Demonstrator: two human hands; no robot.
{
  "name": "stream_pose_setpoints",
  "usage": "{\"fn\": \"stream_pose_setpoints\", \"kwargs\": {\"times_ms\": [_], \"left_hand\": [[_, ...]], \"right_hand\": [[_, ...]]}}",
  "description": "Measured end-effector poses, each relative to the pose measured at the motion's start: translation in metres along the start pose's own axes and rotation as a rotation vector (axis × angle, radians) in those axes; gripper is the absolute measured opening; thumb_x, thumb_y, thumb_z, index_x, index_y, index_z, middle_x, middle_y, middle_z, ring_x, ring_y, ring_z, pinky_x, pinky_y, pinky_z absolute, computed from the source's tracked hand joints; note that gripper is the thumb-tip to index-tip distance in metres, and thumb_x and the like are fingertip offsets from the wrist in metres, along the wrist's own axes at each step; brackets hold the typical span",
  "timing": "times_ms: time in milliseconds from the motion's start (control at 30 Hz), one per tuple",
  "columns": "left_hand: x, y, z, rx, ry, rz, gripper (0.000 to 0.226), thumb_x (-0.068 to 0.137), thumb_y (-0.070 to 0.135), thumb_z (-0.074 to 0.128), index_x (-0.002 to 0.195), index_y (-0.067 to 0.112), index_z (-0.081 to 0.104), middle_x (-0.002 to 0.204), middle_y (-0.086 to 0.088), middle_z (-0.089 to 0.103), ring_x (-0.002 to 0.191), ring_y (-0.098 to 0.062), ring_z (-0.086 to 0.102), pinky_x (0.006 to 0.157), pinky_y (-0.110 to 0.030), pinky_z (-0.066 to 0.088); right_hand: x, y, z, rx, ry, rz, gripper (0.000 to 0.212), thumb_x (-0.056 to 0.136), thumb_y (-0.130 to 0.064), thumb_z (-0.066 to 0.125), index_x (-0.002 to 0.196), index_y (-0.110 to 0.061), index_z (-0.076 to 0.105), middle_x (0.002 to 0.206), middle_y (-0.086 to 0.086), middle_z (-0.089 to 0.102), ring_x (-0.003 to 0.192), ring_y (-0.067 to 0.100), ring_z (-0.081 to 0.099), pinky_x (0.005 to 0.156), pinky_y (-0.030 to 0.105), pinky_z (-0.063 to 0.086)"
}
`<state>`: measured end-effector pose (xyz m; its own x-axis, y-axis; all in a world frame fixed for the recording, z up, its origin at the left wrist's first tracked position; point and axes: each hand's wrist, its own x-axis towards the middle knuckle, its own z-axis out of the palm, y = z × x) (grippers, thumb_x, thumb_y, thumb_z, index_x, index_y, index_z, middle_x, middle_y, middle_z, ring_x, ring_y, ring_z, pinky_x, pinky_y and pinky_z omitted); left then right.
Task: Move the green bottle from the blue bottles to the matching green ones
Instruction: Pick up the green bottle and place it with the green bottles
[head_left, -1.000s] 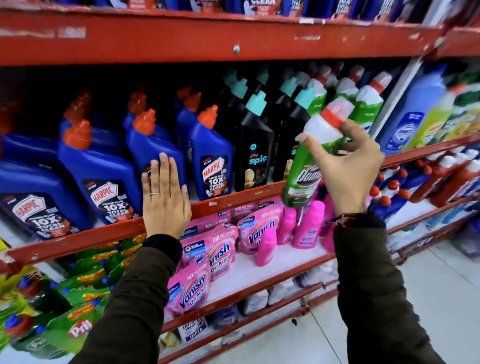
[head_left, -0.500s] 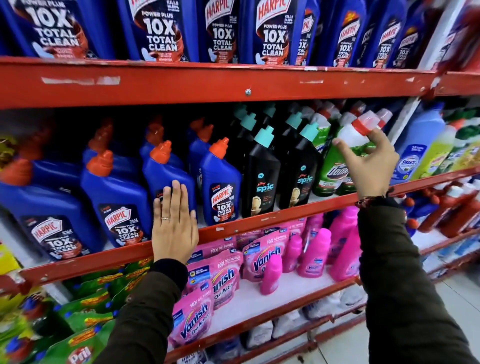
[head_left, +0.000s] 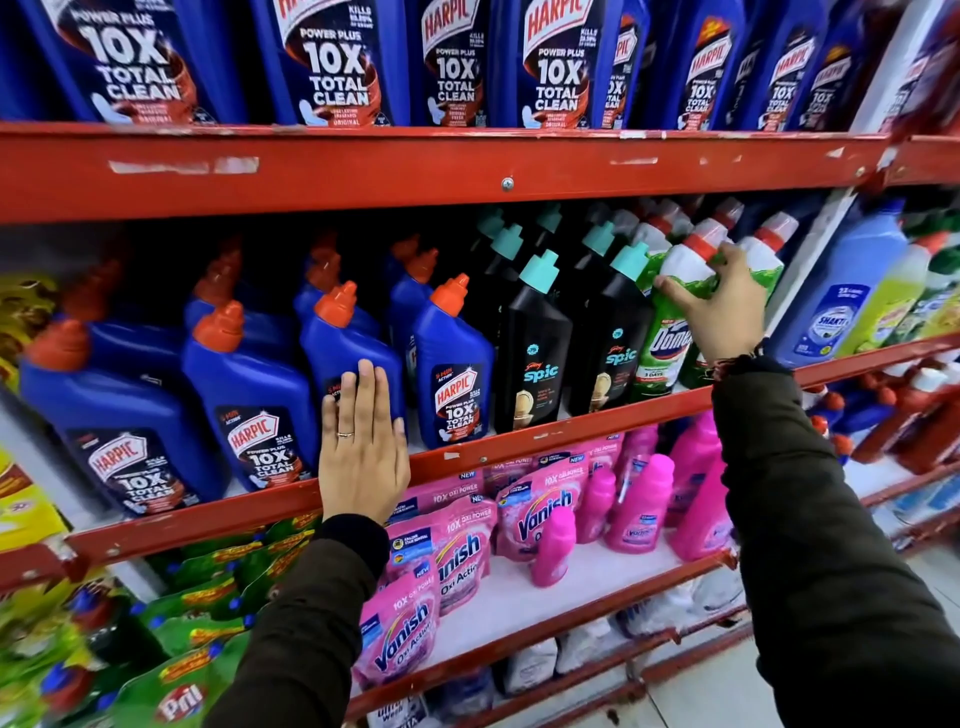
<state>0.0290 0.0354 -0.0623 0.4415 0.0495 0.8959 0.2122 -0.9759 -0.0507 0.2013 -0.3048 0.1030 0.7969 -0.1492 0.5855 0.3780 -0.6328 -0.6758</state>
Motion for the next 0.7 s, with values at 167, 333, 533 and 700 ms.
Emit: {"fn": "stream_pose_setpoints", "kwargs": {"times_ms": [167, 333, 533, 700], "left_hand": [[-0.001, 0.000, 0.000, -0.012, -0.011, -0.007, 0.079, 0.103, 0.024, 0.036, 0.165, 0.005, -0.011, 0.172, -0.008, -0.019, 0.160, -0.021, -0.017, 0.132, -0.040, -0.008], [-0.001, 0.001, -0.004, -0.019, -0.037, -0.028, 0.078, 0.103, 0.024, 0.034, 0.165, 0.007, -0.010, 0.173, -0.008, -0.017, 0.161, -0.020, -0.014, 0.132, -0.038, -0.008], [0.000, 0.013, -0.020, 0.014, -0.078, -0.095, 0.077, 0.104, 0.025, 0.033, 0.165, 0.007, -0.009, 0.173, -0.008, -0.014, 0.161, -0.021, -0.012, 0.132, -0.039, -0.006], [0.022, 0.032, -0.045, 0.040, -0.089, -0.130, 0.072, 0.104, 0.025, 0.034, 0.164, 0.003, 0.002, 0.173, -0.008, -0.011, 0.161, -0.021, -0.011, 0.132, -0.039, -0.006]], "right_hand": [[-0.005, 0.004, 0.005, -0.017, 0.004, -0.024, 0.072, 0.092, -0.036, 0.079, 0.143, 0.003, 0.048, 0.141, 0.024, 0.062, 0.129, 0.039, 0.060, 0.105, 0.049, 0.048], [-0.003, 0.003, 0.000, -0.024, -0.077, -0.047, 0.080, 0.096, -0.038, 0.073, 0.156, 0.002, 0.037, 0.154, 0.024, 0.052, 0.142, 0.039, 0.052, 0.117, 0.050, 0.044], [0.001, 0.016, -0.005, -0.013, -0.155, -0.091, 0.077, 0.100, -0.038, 0.068, 0.156, 0.003, 0.035, 0.135, 0.026, 0.060, 0.134, 0.045, 0.055, 0.109, 0.051, 0.045], [-0.010, 0.019, -0.005, 0.059, -0.095, -0.089, 0.086, 0.106, -0.038, 0.058, 0.163, 0.006, 0.012, 0.167, 0.029, 0.026, 0.157, 0.041, 0.028, 0.127, 0.043, 0.025]]}}
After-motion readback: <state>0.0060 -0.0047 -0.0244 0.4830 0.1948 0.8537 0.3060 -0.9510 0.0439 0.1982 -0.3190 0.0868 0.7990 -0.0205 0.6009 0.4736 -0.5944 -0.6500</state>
